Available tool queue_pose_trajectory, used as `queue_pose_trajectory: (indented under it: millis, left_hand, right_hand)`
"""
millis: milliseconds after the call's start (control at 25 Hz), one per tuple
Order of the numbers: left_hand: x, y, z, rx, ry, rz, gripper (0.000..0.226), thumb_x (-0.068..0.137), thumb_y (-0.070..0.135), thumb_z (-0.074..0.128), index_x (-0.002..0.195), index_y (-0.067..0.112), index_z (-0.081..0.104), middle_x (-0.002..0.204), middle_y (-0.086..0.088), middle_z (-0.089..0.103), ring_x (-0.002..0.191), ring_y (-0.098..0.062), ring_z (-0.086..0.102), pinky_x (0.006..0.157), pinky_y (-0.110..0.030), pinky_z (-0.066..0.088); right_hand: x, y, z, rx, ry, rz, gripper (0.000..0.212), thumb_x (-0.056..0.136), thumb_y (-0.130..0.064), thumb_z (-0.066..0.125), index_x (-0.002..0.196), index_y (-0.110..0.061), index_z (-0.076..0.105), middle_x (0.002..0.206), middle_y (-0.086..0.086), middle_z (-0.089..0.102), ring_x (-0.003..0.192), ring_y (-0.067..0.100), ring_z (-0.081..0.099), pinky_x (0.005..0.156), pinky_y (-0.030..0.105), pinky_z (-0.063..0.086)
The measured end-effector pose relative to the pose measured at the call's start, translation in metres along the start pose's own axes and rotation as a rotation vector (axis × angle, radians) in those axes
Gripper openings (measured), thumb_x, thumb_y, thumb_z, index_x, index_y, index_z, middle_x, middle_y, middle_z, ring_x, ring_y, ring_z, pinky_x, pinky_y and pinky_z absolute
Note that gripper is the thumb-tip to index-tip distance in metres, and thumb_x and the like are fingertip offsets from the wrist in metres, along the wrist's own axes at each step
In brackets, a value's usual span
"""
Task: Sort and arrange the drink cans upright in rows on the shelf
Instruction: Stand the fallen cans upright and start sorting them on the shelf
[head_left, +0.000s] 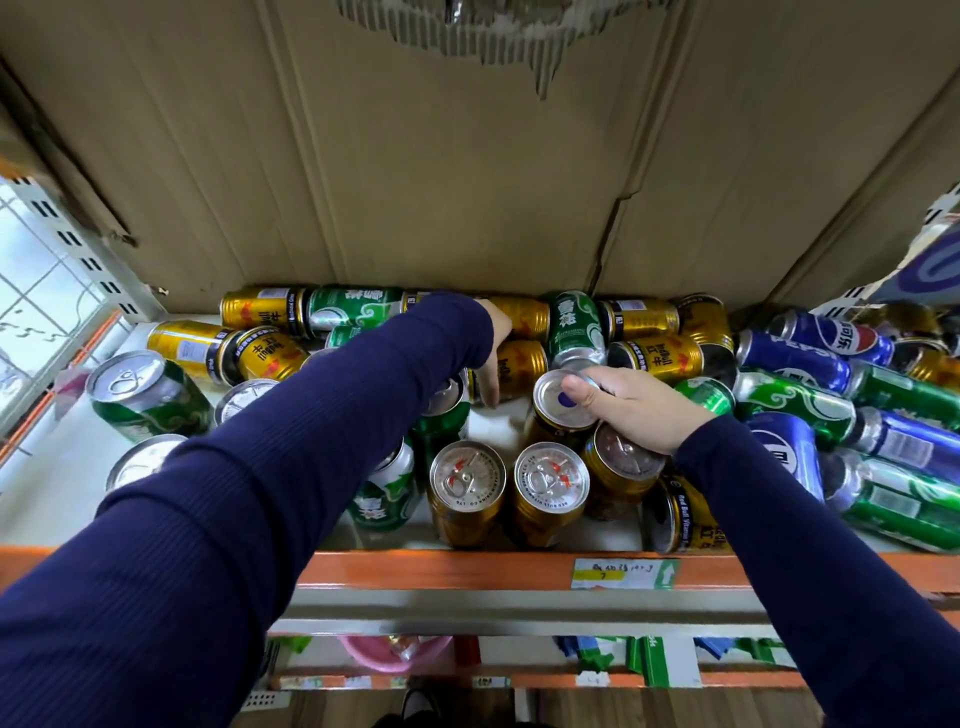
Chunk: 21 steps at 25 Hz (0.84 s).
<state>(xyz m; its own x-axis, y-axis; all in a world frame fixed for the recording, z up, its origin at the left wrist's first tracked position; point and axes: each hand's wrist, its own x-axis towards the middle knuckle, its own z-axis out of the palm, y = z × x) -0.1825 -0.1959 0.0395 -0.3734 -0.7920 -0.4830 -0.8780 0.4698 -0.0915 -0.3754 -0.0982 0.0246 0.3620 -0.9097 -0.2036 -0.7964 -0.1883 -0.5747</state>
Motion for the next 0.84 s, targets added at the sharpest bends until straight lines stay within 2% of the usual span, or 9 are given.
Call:
queue_pose_trajectory:
  millis: [120, 240, 320, 440, 480, 560, 600, 720, 840]
  left_hand:
    - [-0.012, -0.009, -0.004, -0.086, 0.045, 0.028, 0.087, 0.056, 0.054, 0.082, 0.126, 0.016, 0.047, 0.117, -0.006, 0.058, 0.097, -0.022, 0.057, 0.082, -0.036, 0.053]
    - [-0.033, -0.02, -0.018, -0.217, 0.154, 0.092, 0.067, 0.053, 0.055, 0.081, 0.103, 0.024, 0.05, 0.104, 0.001, 0.058, 0.09, -0.019, 0.056, 0.078, -0.037, 0.054]
    - [-0.044, -0.019, -0.02, -0.233, 0.169, 0.145, 0.062, 0.051, 0.058, 0.081, 0.097, 0.029, 0.05, 0.1, 0.005, 0.057, 0.089, -0.016, 0.056, 0.077, -0.035, 0.054]
    - [-0.049, -0.011, -0.004, -0.291, 0.18, 0.197, 0.061, 0.056, 0.064, 0.076, 0.101, 0.028, 0.058, 0.097, 0.008, 0.06, 0.089, -0.014, 0.057, 0.078, -0.029, 0.051]
    - [-0.048, -0.008, 0.001, -0.317, 0.172, 0.216, 0.059, 0.062, 0.064, 0.073, 0.104, 0.025, 0.061, 0.097, 0.006, 0.062, 0.09, -0.015, 0.058, 0.078, -0.028, 0.05]
    - [-0.047, -0.007, 0.008, -0.343, 0.169, 0.232, 0.056, 0.073, 0.064, 0.063, 0.107, 0.018, 0.064, 0.099, 0.002, 0.065, 0.091, -0.018, 0.06, 0.078, -0.03, 0.05]
    - [-0.048, -0.01, 0.008, -0.355, 0.173, 0.23, 0.056, 0.076, 0.063, 0.059, 0.109, 0.018, 0.065, 0.101, 0.001, 0.066, 0.092, -0.018, 0.06, 0.08, -0.031, 0.05]
    - [-0.06, -0.04, 0.003, -0.358, 0.221, 0.174, 0.053, 0.078, 0.058, 0.061, 0.116, 0.02, 0.062, 0.106, 0.004, 0.063, 0.095, -0.015, 0.057, 0.085, -0.03, 0.047]
    - [-0.072, -0.081, 0.002, -0.362, 0.324, 0.045, 0.048, 0.079, 0.047, 0.067, 0.117, 0.018, 0.061, 0.102, 0.002, 0.064, 0.089, -0.015, 0.055, 0.076, -0.022, 0.041]
  right_hand:
    - [0.002, 0.0, 0.0, 0.068, -0.007, 0.005, 0.069, 0.089, -0.065, 0.02, 0.119, -0.018, 0.061, 0.119, 0.004, 0.062, 0.11, 0.02, 0.056, 0.101, 0.037, 0.041]
    - [0.005, 0.0, -0.003, 0.104, 0.007, 0.04, 0.067, 0.092, -0.057, 0.017, 0.131, -0.018, 0.054, 0.132, 0.003, 0.055, 0.122, 0.018, 0.048, 0.106, 0.033, 0.034]
    - [0.008, -0.003, -0.007, 0.16, 0.071, 0.024, 0.069, 0.087, -0.062, 0.016, 0.121, -0.022, 0.062, 0.124, -0.001, 0.061, 0.114, 0.015, 0.053, 0.101, 0.035, 0.04]
    - [0.023, -0.011, -0.014, 0.105, 0.259, -0.039, 0.05, 0.096, -0.051, 0.028, 0.106, -0.022, 0.068, 0.104, -0.007, 0.066, 0.092, 0.009, 0.059, 0.079, 0.027, 0.045]
    - [0.032, -0.015, -0.015, 0.056, 0.319, -0.062, 0.041, 0.098, -0.044, 0.036, 0.106, -0.02, 0.068, 0.103, -0.007, 0.065, 0.091, 0.009, 0.058, 0.077, 0.026, 0.043]
    - [0.058, -0.018, -0.018, -0.082, 0.357, -0.11, 0.027, 0.094, -0.034, 0.054, 0.11, -0.017, 0.066, 0.107, -0.001, 0.065, 0.1, 0.015, 0.058, 0.084, 0.025, 0.041]
    - [0.073, -0.018, -0.019, -0.196, 0.322, -0.124, 0.03, 0.089, -0.031, 0.061, 0.115, -0.016, 0.064, 0.114, 0.002, 0.064, 0.107, 0.018, 0.056, 0.09, 0.026, 0.04]
    - [0.116, -0.014, -0.017, -0.48, 0.137, -0.092, 0.063, 0.076, -0.03, 0.075, 0.131, -0.016, 0.049, 0.128, 0.008, 0.054, 0.113, 0.026, 0.052, 0.096, 0.036, 0.043]
    - [0.135, -0.011, -0.009, -0.613, 0.126, -0.058, 0.081, 0.069, -0.031, 0.081, 0.137, -0.019, 0.038, 0.128, 0.01, 0.048, 0.111, 0.033, 0.052, 0.094, 0.041, 0.045]
